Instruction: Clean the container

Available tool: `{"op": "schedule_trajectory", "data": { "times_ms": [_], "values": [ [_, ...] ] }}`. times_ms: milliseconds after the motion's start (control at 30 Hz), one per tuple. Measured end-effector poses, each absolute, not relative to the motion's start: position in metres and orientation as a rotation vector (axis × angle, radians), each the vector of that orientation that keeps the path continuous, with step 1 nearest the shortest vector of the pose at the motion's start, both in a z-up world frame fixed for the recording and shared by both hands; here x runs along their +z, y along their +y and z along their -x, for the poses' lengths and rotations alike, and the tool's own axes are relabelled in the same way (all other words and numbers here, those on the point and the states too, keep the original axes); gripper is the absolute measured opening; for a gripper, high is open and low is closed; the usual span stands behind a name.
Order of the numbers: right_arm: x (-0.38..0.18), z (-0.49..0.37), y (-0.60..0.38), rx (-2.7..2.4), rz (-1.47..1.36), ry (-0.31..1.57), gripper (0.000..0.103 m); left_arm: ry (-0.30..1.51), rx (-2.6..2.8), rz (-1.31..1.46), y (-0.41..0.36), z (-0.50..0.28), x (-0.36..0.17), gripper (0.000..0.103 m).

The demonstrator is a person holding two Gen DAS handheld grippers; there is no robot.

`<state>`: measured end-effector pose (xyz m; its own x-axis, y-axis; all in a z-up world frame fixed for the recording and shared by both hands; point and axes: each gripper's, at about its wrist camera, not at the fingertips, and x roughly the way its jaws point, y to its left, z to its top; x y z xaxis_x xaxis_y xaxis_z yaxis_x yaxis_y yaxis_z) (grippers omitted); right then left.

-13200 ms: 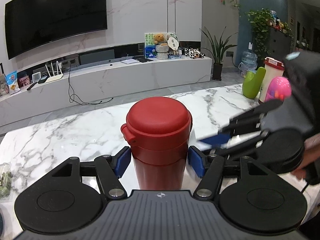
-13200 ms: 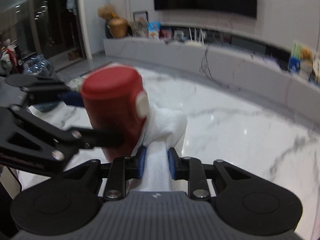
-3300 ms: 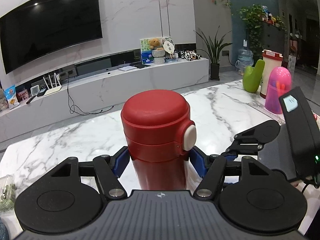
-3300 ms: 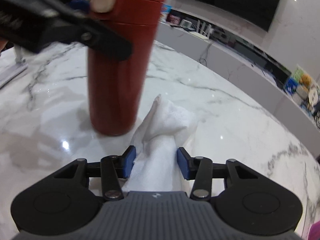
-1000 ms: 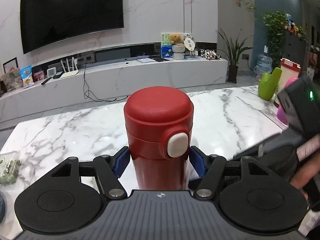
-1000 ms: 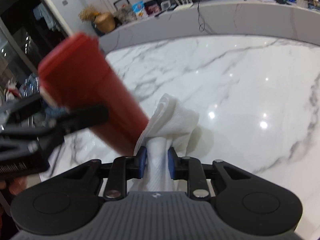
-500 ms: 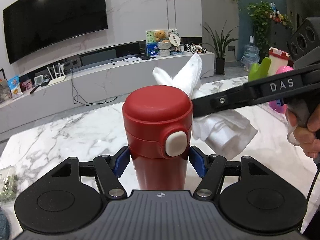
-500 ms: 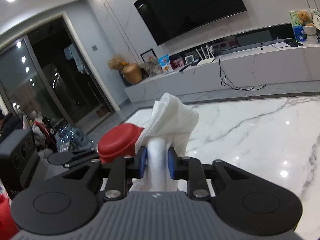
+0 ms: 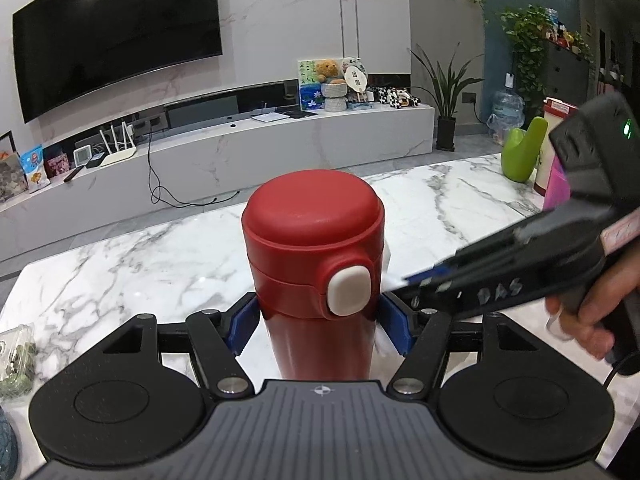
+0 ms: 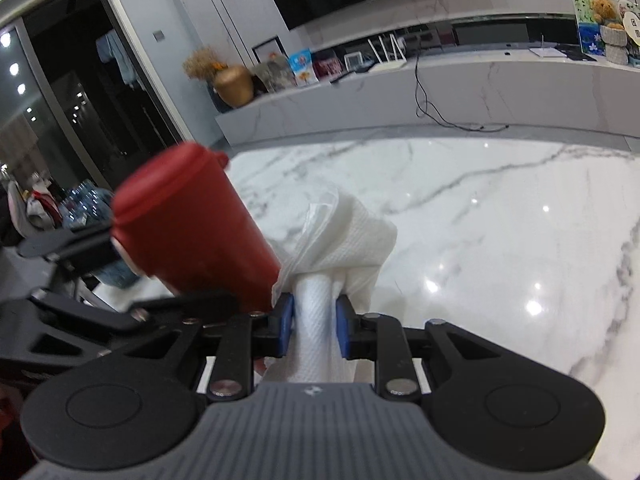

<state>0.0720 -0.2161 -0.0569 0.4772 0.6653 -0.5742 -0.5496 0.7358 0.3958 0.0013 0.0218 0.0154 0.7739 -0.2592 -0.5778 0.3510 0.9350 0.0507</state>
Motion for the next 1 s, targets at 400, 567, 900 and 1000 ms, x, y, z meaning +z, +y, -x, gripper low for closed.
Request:
{"op": "schedule_trajectory", "data": {
  "times_ms": [400,567,900,1000],
  "values": [
    [-0.089,-0.073,-0.2,0.702,-0.071,0.861,0.025,0.606,-0.293,-0.088,0.027,-0.001,0.018,0.064],
    [-0.087,-0.064,-0.197,0.729,-0.032,0.879,0.024,0.608,-0.317,-0.114,0.029,-0.003,0.018,0.064],
    [-0.056,-0.073,-0.217,0.71,-0.121,0.764,0.024,0.61,-0.359,-0.154,0.028,-0.002,0.018,0.063],
    [-0.036,-0.073,-0.237,0.714,-0.211,0.66,0.024,0.61,-0.364,-0.159,0.027,-0.003,0.018,0.063]
  ]
}}
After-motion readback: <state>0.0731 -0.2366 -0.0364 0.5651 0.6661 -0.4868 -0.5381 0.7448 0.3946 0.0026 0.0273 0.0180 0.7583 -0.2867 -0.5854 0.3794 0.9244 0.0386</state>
